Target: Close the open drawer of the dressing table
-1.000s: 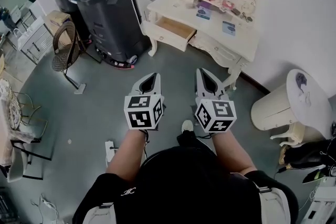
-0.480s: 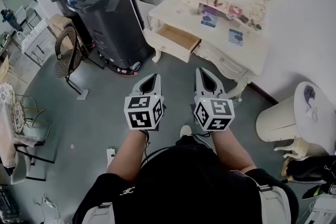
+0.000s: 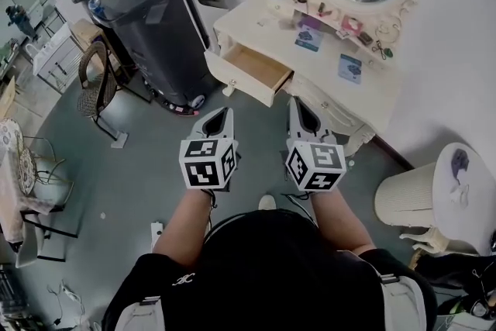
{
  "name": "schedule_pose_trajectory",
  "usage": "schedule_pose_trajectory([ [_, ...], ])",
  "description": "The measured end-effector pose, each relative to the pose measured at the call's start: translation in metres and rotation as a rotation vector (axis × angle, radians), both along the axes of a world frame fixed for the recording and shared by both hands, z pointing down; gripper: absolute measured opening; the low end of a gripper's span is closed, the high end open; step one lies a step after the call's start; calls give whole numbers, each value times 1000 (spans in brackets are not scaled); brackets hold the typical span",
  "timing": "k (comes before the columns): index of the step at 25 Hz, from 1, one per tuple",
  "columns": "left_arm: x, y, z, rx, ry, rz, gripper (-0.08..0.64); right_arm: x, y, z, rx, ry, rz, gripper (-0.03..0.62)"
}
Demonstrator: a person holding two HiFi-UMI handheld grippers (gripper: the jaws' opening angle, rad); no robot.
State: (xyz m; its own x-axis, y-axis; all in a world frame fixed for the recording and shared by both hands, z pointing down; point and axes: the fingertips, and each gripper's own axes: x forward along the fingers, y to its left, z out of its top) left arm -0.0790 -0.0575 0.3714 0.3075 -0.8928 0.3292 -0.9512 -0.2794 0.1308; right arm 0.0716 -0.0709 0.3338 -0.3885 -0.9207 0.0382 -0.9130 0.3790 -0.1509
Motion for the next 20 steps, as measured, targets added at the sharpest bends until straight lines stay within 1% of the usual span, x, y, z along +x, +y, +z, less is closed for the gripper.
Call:
schedule_pose_trajectory([
  [5, 5, -26, 14, -41, -17, -32, 5, 24, -29, 3, -4, -10, 1, 9],
  [11, 15, -49, 25, -67, -17, -61, 5, 52, -57, 13, -30, -9, 16, 9],
  [16, 20, -62, 33, -92, -25, -62, 5, 59, -71, 21, -51, -13, 17, 9],
  [20, 15, -73, 37, -102, -35, -68, 5, 51, -82, 25, -61, -11, 2, 9],
])
